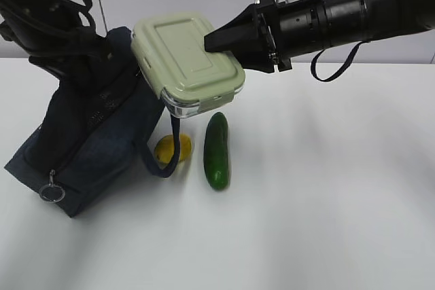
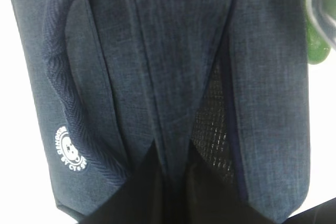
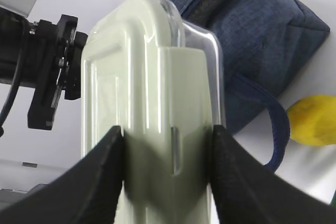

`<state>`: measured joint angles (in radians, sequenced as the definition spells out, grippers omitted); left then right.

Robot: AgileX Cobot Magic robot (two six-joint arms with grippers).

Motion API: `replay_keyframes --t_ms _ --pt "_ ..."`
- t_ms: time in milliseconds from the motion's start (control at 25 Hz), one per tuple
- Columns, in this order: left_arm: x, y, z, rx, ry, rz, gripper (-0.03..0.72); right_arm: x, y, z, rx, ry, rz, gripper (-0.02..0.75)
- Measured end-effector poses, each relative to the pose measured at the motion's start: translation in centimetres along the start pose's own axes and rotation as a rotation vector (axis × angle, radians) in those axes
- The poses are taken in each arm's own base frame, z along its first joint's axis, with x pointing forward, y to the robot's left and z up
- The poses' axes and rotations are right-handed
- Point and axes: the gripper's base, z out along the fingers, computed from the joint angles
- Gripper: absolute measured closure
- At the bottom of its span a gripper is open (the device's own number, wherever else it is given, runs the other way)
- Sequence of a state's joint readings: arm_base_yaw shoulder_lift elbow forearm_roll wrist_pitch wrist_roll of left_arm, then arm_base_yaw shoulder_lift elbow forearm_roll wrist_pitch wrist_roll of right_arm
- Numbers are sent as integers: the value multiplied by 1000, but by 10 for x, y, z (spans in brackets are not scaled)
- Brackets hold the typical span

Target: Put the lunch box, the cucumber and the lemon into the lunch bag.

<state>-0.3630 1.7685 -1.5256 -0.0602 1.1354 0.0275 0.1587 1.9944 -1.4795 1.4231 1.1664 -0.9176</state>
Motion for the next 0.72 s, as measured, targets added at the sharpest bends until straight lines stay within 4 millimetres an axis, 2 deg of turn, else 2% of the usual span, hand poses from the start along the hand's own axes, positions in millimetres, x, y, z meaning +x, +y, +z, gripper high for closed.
replay_keyframes --t_ms 240,600,720 --pt "1 -2 -10 15 -25 -5 683 -1 1 1 -8 -8 -8 370" --pt "1 -5 -10 50 -27 -21 683 -1 1 0 -9 -11 -15 370" --pt "2 -7 -17 66 -51 -27 683 -1 1 0 -9 -11 -17 370"
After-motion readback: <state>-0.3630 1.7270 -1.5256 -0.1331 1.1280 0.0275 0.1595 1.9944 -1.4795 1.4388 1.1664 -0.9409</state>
